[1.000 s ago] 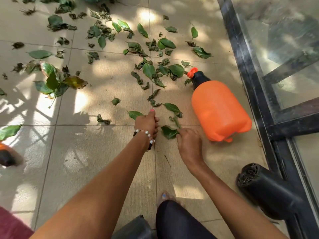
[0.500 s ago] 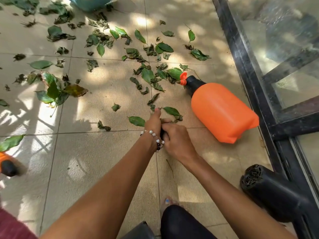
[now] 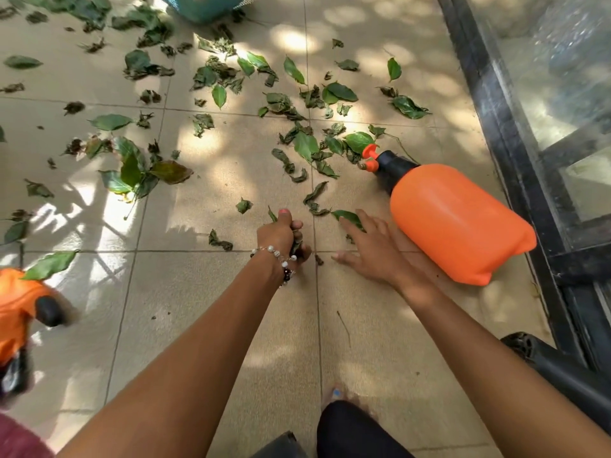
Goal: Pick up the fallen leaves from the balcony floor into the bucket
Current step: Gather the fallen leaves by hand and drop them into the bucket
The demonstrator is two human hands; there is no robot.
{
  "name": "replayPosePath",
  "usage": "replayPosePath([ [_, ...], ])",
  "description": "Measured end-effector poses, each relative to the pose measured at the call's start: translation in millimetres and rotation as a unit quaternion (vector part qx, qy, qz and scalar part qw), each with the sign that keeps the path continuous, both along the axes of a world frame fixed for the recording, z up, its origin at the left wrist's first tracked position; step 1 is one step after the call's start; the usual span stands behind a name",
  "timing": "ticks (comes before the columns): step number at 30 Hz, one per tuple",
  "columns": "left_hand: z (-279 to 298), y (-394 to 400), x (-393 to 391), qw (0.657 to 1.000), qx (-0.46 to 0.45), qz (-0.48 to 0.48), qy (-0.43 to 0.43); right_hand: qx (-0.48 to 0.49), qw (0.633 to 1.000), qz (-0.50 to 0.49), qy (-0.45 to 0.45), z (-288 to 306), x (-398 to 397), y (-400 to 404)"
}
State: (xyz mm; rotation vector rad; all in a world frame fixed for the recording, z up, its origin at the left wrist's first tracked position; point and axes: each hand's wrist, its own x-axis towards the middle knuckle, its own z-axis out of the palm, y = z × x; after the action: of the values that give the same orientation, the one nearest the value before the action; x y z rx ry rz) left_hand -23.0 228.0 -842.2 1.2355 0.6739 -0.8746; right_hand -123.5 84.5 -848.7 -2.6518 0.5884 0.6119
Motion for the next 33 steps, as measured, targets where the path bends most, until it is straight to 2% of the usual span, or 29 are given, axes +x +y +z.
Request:
replayPosePath([
  [6, -4, 9, -5, 0.997, -0.02, -0.03, -0.066, -0.047, 0.992, 0.046, -0.111, -15, -24, 24],
  [10, -3, 9, -13, 0.995, -0.036, -0.039, -0.083, -0.045, 0.98, 0.023, -0.193, -16, -33, 32],
  [12, -3, 7, -16, 0.995, -0.035, -0.035, -0.082, 0.017, 0.962, -0.073, -0.263, -8, -29, 30],
  [14, -3, 4, -19, 0.996, -0.039, -0.02, -0.076, 0.14, 0.913, -0.212, -0.32, 10, -21, 32],
  [16, -3, 1, -22, 0.997, -0.015, -0.025, -0.077, 0.238, 0.865, -0.271, -0.349, 25, -11, 38],
  [17, -3, -1, -23, 0.996, 0.01, -0.039, -0.076, 0.254, 0.859, -0.268, -0.354, 30, -6, 42],
  [18, 0, -3, -23, 0.996, 0.025, -0.049, -0.063, 0.236, 0.869, -0.251, -0.355, 34, -2, 49],
  [22, 14, -11, -23, 0.997, -0.042, -0.02, 0.062, 0.077, 0.937, -0.074, -0.332, 34, 1, 70],
  [24, 13, -11, -22, 0.995, -0.055, -0.016, 0.078, 0.076, 0.948, 0.006, -0.31, 33, 1, 70],
  [26, 9, -8, -18, 0.997, -0.034, 0.003, 0.076, 0.116, 0.95, 0.052, -0.287, 35, 1, 67],
  [28, 3, -4, -13, 0.999, 0.02, 0.015, 0.047, 0.216, 0.939, -0.015, -0.266, 36, 0, 63],
  [30, 1, 0, -8, 0.999, 0.039, 0.016, 0.025, 0.308, 0.888, -0.15, -0.306, 36, 0, 58],
  [31, 0, 3, -6, 0.999, 0.038, 0.014, 0.019, 0.305, 0.869, -0.209, -0.33, 32, -2, 53],
  [32, -1, 6, -5, 0.999, 0.04, 0.014, 0.012, 0.268, 0.872, -0.238, -0.334, 27, -4, 48],
  [33, -4, 9, -4, 0.999, 0.052, 0.009, 0.0, 0.225, 0.891, -0.241, -0.312, 22, -6, 43],
])
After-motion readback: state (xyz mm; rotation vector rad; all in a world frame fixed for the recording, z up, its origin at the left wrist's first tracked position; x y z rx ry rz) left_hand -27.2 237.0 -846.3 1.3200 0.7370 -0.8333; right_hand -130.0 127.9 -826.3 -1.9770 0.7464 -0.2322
